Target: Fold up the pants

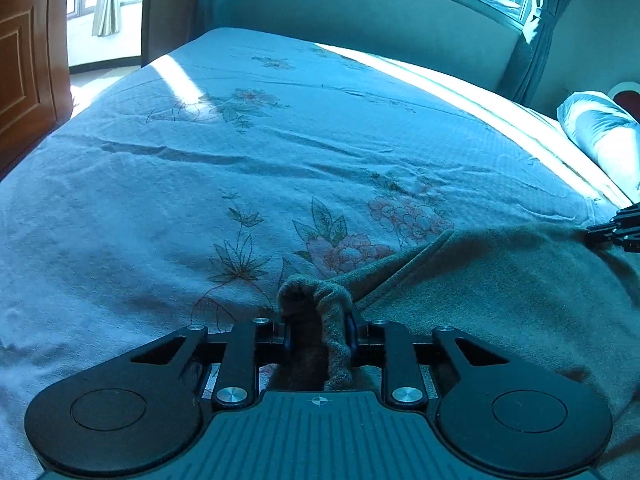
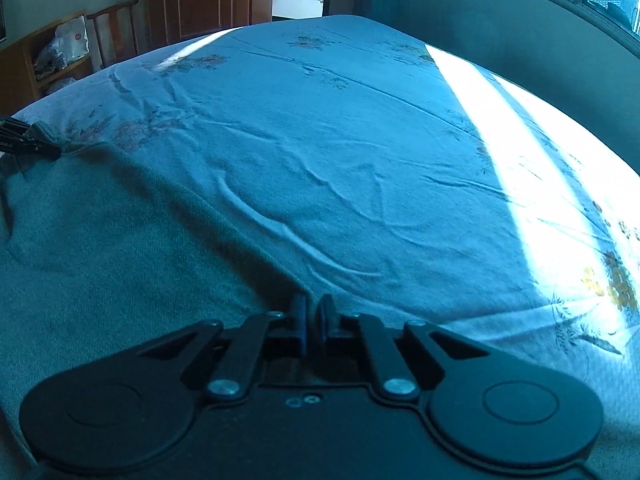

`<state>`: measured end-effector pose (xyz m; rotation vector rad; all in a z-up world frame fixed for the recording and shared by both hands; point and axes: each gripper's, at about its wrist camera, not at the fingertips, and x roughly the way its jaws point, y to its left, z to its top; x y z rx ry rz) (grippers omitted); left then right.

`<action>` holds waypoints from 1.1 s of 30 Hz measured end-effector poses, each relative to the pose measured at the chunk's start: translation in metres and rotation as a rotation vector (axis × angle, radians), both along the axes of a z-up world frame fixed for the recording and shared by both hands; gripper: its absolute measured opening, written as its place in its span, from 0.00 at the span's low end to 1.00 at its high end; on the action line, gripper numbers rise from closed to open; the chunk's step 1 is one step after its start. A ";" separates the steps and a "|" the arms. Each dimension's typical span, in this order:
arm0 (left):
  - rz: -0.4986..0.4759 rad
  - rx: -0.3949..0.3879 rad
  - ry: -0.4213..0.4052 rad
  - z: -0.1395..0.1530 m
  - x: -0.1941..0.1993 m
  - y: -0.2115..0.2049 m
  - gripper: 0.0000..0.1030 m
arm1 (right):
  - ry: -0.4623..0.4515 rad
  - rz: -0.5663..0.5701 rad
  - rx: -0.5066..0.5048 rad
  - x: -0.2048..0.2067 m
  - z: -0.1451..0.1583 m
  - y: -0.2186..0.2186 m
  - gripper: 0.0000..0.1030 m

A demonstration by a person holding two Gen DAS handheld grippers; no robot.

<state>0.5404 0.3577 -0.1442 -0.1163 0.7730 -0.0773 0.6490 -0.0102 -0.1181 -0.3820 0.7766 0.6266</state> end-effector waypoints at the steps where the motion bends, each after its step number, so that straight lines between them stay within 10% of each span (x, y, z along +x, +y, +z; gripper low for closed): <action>1: -0.007 0.017 -0.009 0.005 -0.003 -0.003 0.23 | -0.014 -0.004 0.030 -0.007 0.009 -0.006 0.00; 10: -0.148 -0.049 -0.291 0.075 -0.074 0.009 0.23 | -0.164 0.045 0.030 -0.132 0.086 -0.034 0.00; 16: -0.239 -0.051 -0.381 0.081 -0.165 0.004 0.29 | -0.156 0.079 -0.005 -0.245 0.075 -0.050 0.00; 20: -0.136 -0.054 -0.284 0.047 -0.228 0.005 0.79 | -0.159 -0.027 0.016 -0.308 0.036 -0.066 0.13; 27: 0.191 -0.061 -0.132 0.016 -0.293 0.002 0.79 | -0.158 -0.264 0.190 -0.344 0.018 -0.086 0.11; 33: 0.367 -0.160 -0.170 0.034 -0.322 -0.024 0.79 | -0.163 -0.356 0.286 -0.346 0.016 -0.085 0.18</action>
